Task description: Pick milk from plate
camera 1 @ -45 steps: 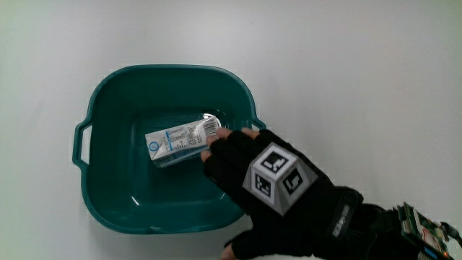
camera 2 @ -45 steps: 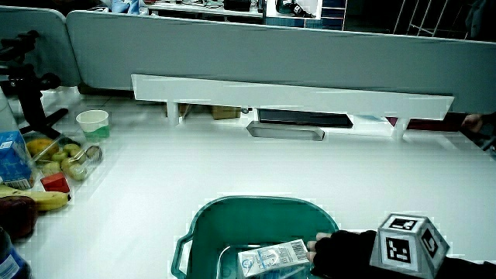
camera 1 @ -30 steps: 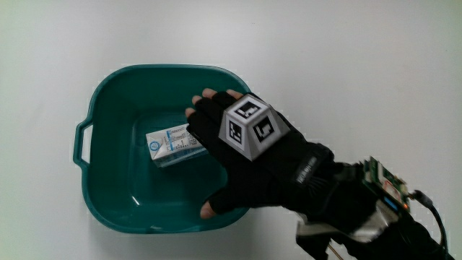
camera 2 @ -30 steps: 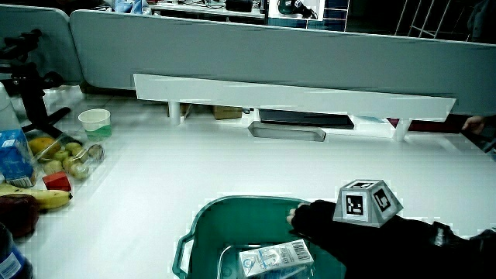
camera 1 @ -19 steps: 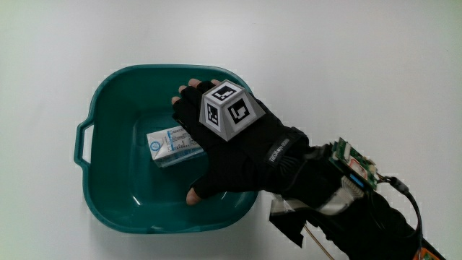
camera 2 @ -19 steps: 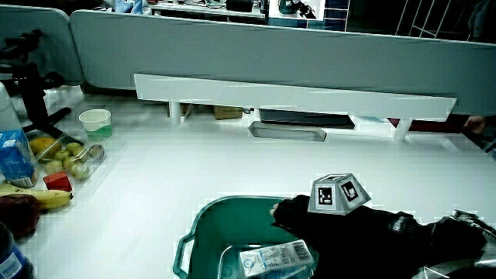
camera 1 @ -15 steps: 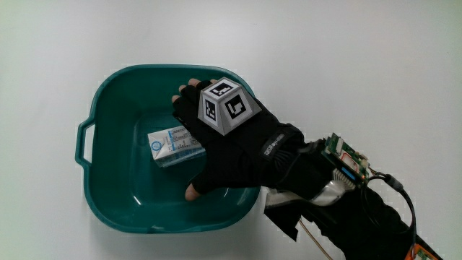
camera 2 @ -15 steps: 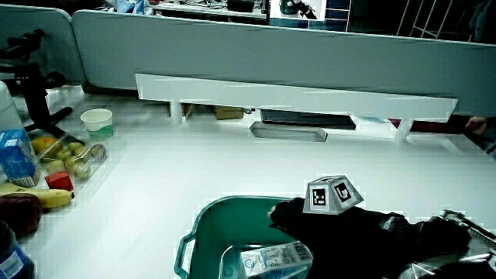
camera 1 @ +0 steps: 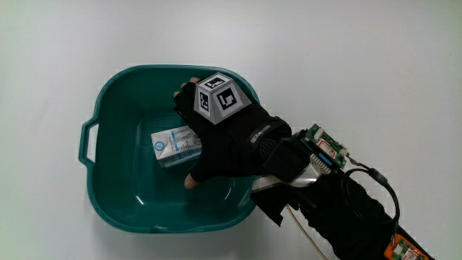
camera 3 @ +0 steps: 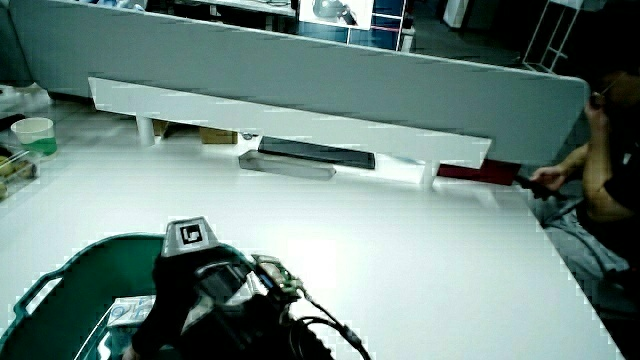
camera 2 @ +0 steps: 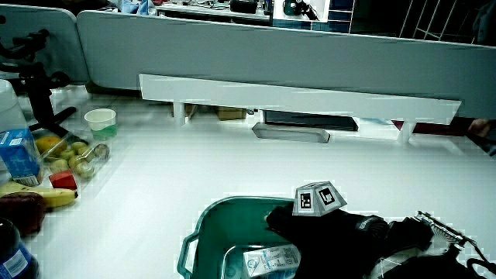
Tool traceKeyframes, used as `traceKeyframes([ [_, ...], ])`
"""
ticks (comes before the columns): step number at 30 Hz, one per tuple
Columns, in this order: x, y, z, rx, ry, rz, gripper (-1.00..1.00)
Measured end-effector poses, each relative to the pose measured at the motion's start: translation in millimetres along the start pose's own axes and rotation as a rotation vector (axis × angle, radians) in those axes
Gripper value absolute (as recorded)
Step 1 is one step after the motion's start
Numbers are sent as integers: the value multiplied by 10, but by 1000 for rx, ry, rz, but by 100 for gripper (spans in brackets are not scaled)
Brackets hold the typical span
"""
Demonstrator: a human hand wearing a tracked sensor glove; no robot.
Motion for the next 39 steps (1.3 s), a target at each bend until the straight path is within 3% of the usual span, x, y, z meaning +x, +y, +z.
traceKeyframes([
  [2,23,33,-22,-18,7,-3,0],
  [7,54,76,-34,14,18,-7,9],
  [17,71,85,-36,133,35,21,37],
  [23,72,95,-38,142,46,44,54],
  [39,24,77,-36,185,-4,77,100],
])
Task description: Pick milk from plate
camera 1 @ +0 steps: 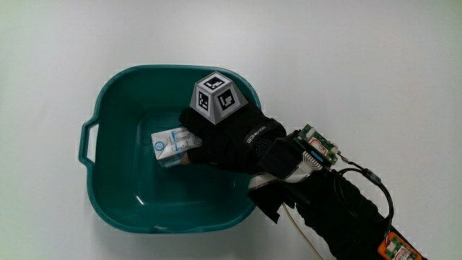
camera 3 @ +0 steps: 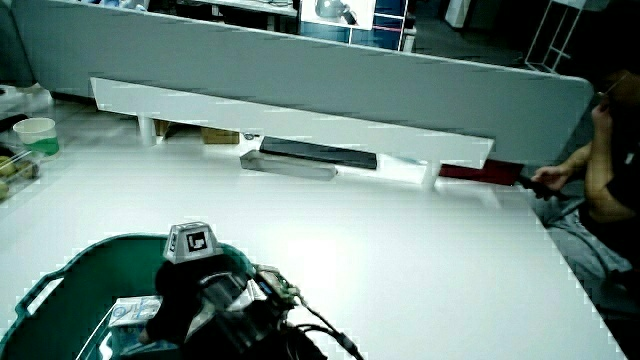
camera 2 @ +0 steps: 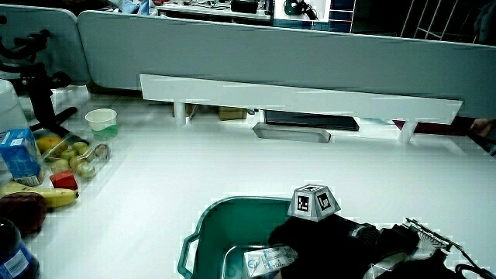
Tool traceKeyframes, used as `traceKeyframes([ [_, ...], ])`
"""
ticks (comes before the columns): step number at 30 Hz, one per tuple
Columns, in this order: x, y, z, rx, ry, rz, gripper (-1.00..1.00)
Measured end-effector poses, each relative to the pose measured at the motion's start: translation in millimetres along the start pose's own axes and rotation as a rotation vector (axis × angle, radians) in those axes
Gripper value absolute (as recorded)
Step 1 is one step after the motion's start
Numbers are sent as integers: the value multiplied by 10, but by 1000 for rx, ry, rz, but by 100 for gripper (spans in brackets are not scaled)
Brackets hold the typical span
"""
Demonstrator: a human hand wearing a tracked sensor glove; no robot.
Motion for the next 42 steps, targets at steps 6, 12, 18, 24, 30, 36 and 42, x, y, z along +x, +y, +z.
traceKeyframes([
  [6,-16,-22,15,19,-12,5,100],
  [12,-85,-95,70,33,-25,30,100],
  [18,-129,-217,157,44,-44,39,100],
  [24,-100,-360,230,56,-34,36,100],
  [30,-52,-568,320,74,-16,45,100],
  [36,40,-683,314,75,8,19,100],
  [42,208,-868,312,101,42,48,100],
])
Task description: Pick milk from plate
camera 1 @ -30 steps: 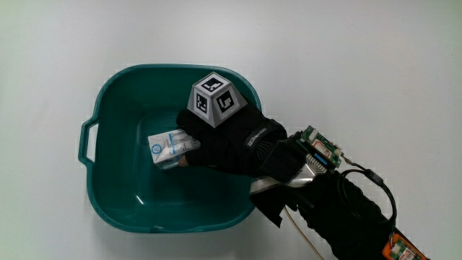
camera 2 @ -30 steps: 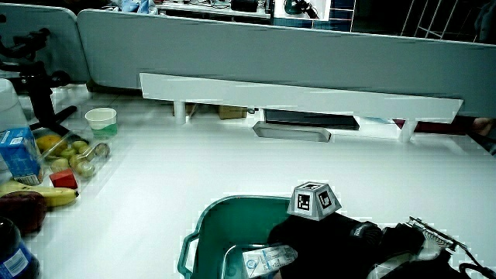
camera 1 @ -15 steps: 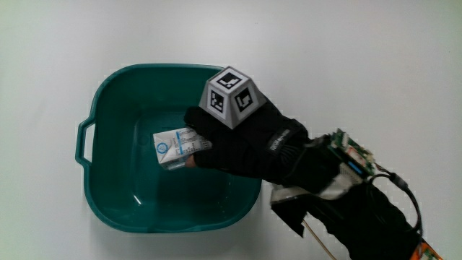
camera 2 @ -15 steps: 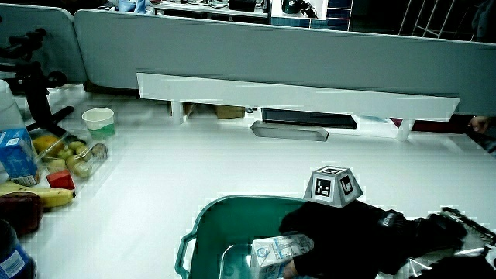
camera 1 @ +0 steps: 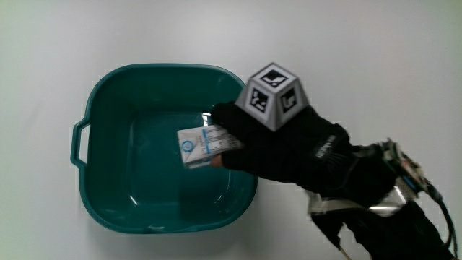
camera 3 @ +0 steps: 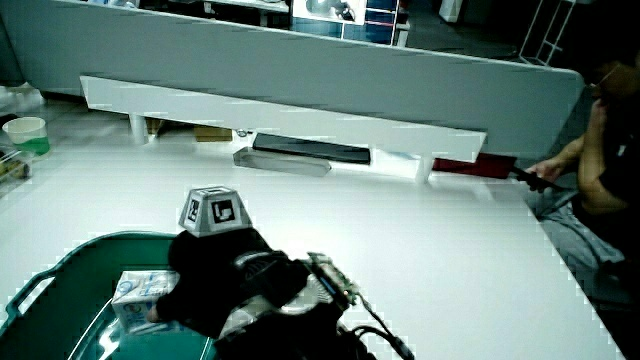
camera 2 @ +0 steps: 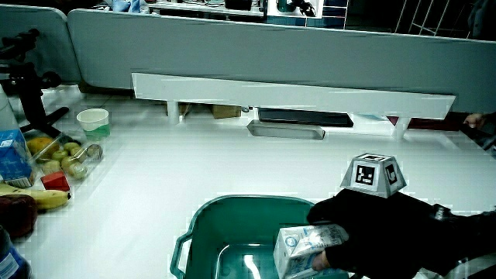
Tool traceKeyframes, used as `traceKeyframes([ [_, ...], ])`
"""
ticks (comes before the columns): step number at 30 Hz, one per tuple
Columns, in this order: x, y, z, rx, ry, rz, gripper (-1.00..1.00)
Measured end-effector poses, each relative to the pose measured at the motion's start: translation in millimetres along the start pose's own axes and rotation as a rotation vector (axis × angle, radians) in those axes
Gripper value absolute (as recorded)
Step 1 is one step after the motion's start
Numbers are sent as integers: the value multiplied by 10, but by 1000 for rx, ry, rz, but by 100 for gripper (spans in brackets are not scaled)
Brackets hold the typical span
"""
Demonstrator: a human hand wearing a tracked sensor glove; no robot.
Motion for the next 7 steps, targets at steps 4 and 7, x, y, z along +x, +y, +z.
traceKeyframes([
  [4,135,-103,21,28,27,41,100],
  [7,245,-178,40,54,47,63,100],
])
